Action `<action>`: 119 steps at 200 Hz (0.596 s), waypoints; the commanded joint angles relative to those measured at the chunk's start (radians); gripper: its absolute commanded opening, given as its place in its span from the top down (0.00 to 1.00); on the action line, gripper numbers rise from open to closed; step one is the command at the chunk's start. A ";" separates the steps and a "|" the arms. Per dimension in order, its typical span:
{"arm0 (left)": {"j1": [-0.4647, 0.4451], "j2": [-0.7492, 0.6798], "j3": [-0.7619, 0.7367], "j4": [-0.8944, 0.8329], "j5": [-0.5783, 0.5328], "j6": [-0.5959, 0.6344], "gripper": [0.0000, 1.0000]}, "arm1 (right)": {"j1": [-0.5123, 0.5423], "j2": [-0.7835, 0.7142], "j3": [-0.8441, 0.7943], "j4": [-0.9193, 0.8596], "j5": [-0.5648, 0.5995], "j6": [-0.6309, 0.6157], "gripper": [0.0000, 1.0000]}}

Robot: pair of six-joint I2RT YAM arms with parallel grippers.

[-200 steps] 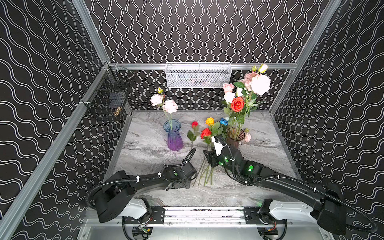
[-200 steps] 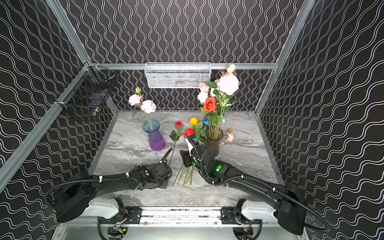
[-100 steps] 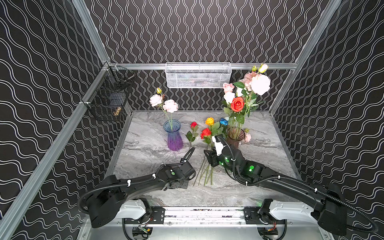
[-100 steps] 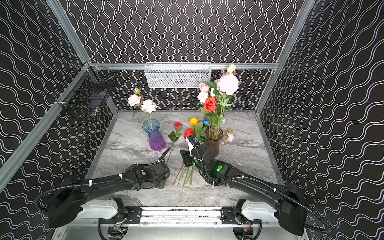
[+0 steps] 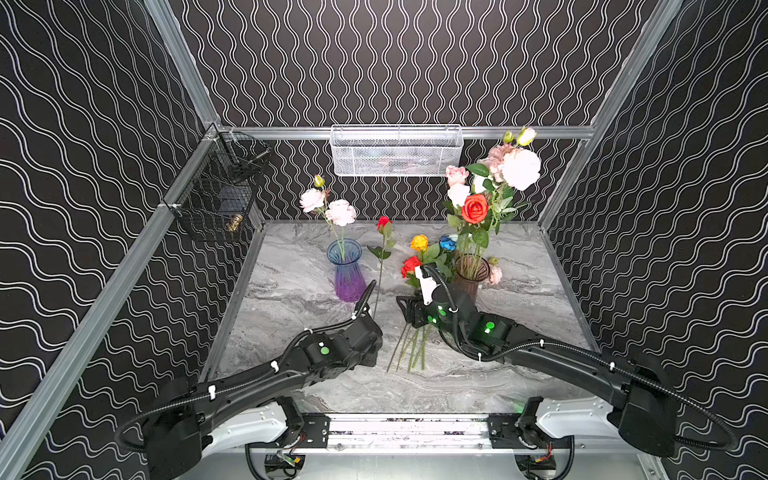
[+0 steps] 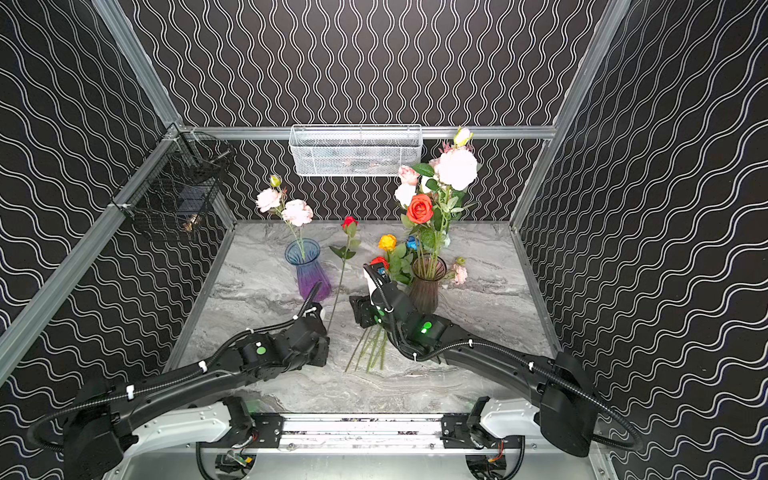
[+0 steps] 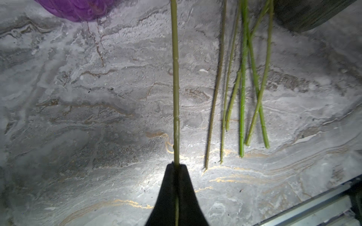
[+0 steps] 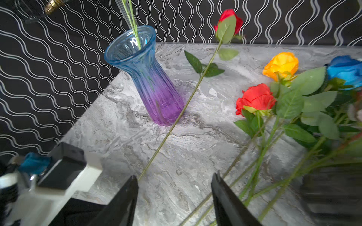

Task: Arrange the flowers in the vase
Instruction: 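Lift the red rose upright with the left gripper beside the right gripper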

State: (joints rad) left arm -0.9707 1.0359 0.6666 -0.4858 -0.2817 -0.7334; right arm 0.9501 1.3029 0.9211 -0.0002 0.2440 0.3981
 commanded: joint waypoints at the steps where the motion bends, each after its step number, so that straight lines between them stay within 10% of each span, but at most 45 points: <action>1: 0.001 -0.059 -0.024 0.117 -0.016 0.041 1.00 | -0.014 0.016 0.029 0.030 -0.080 0.078 0.30; 119: 0.000 -0.264 -0.101 0.381 0.059 0.204 1.00 | -0.077 0.143 0.101 0.223 -0.457 0.214 0.45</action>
State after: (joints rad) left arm -0.9707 0.7883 0.5816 -0.1936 -0.2417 -0.5636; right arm 0.8749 1.4315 1.0084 0.1287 -0.1371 0.5755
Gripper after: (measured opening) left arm 0.059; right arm 0.613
